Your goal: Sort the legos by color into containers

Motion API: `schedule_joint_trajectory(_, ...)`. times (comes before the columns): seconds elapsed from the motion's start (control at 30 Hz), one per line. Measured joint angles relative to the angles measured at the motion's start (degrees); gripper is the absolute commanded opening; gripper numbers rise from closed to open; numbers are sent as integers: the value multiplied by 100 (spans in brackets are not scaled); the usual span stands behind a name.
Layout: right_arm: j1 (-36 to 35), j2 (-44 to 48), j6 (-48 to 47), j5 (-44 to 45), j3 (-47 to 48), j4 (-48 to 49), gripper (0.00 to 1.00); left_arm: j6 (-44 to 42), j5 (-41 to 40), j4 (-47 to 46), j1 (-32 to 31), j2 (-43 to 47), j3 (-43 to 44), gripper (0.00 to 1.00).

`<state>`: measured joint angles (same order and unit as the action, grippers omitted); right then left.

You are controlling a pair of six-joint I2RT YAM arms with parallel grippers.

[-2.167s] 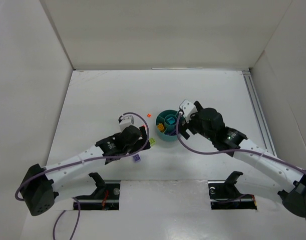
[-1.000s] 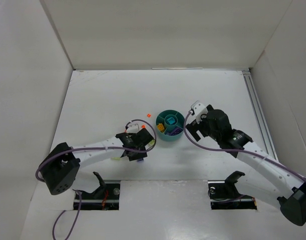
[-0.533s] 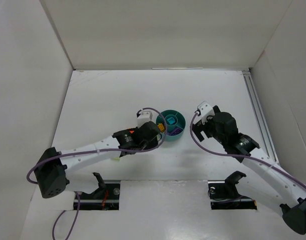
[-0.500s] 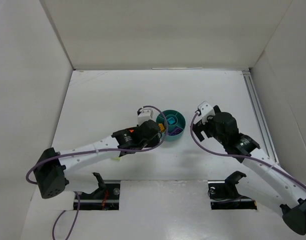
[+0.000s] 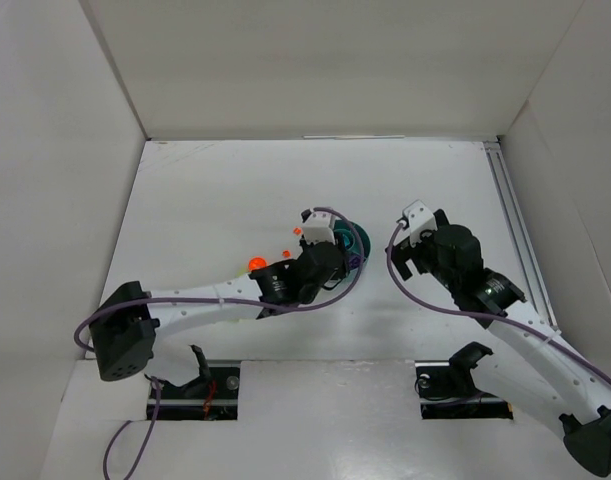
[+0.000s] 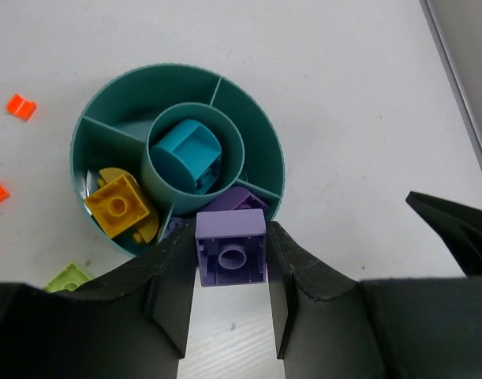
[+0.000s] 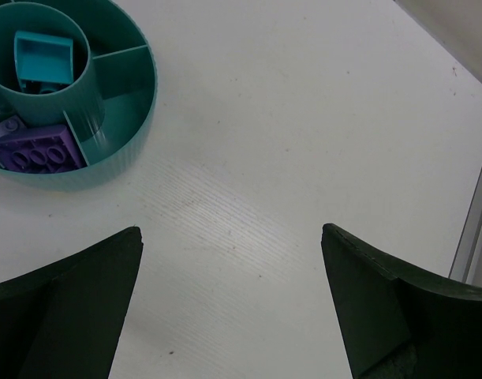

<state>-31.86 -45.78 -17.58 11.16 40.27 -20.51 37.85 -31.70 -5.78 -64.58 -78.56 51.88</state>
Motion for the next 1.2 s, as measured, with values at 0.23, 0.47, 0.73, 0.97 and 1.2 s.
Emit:
schedule_joint_trajectory(0.23, 48, 0, 0, 4, -52, 13, 100, -72, -597, -813, -205, -164, -120, 23)
schedule_joint_trajectory(0.47, 68, 0, -2, 4, -111, 0, 100, -26, -1561, -1491, -584, -699, -365, 23)
schedule_joint_trajectory(0.73, 68, -7, -2, 4, -111, 0, 100, 160, -2457, -1672, -848, -1279, -365, 25)
schedule_joint_trajectory(0.97, 68, -63, -2, 4, -111, 0, 100, 365, -2881, -1803, -844, -1364, -363, 26)
schedule_joint_trajectory(1.2, 68, -116, -2, 4, -114, 0, 100, 632, -3042, -1808, -844, -1655, -334, 31)
